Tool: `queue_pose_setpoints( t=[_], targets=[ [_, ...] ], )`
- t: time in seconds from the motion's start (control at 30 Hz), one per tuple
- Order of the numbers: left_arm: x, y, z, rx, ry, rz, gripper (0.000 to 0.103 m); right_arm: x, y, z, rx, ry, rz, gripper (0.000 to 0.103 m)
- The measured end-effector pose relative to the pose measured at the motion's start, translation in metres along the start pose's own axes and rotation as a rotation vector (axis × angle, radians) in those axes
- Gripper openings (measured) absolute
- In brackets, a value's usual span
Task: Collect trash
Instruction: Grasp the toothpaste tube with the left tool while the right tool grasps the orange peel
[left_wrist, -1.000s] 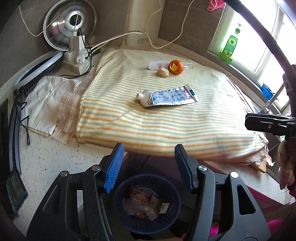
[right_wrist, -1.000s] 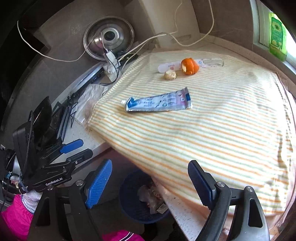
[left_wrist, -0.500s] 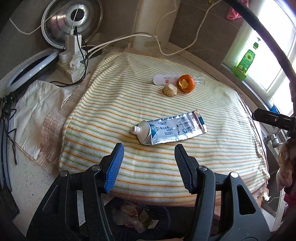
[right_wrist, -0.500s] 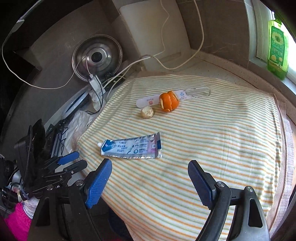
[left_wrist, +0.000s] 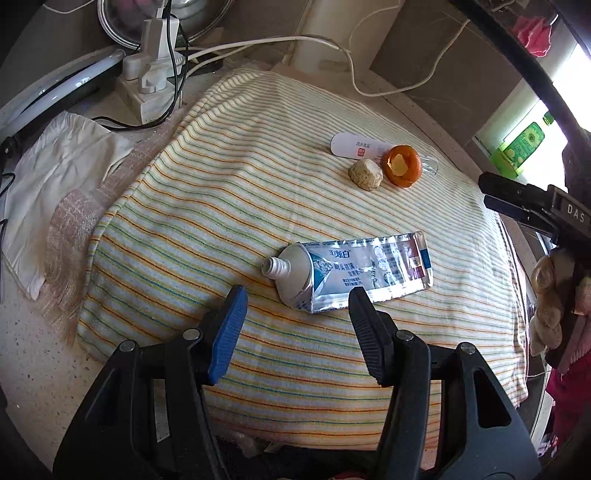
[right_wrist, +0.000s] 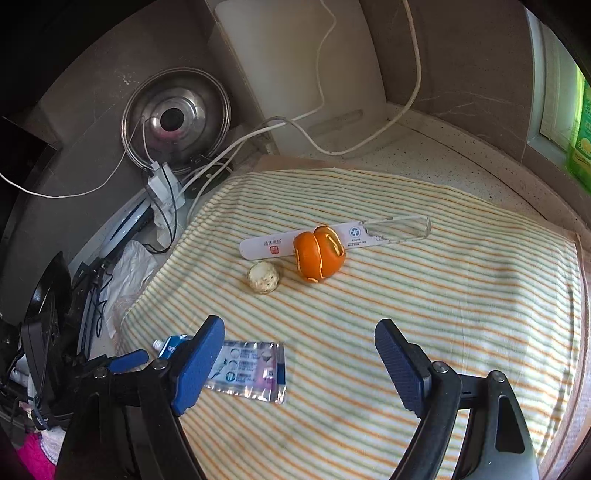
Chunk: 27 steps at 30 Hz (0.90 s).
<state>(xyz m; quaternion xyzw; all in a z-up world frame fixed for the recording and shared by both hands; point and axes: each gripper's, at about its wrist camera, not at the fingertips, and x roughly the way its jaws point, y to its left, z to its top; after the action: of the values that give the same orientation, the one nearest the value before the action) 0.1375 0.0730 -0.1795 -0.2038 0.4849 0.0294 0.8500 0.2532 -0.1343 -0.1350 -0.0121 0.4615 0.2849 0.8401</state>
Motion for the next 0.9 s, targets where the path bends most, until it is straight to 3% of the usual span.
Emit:
queue_pose_setpoints(
  t=[0.23, 0.43, 0.5, 0.53, 0.9],
  targets=[
    [0.013, 0.003, 0.005, -0.058, 0.018, 0.020, 0.057, 0.031, -0.007, 0.024, -0.023, 0.025, 0.006, 0.086],
    [0.020, 0.003, 0.009, -0.083, 0.023, 0.044, 0.046, 0.052, -0.013, 0.034, -0.039, 0.046, 0.003, 0.086],
    [0.021, 0.004, 0.011, -0.095, 0.023, 0.047, 0.032, 0.058, -0.015, 0.037, -0.041, 0.053, 0.004, 0.085],
    [0.022, 0.004, 0.012, -0.101, 0.022, 0.044, 0.030, 0.062, -0.015, 0.037, -0.040, 0.057, 0.006, 0.085],
    [0.020, 0.002, 0.014, -0.109, 0.002, 0.060, 0.029, 0.092, -0.020, 0.044, -0.033, 0.091, 0.011, 0.072]
  ],
)
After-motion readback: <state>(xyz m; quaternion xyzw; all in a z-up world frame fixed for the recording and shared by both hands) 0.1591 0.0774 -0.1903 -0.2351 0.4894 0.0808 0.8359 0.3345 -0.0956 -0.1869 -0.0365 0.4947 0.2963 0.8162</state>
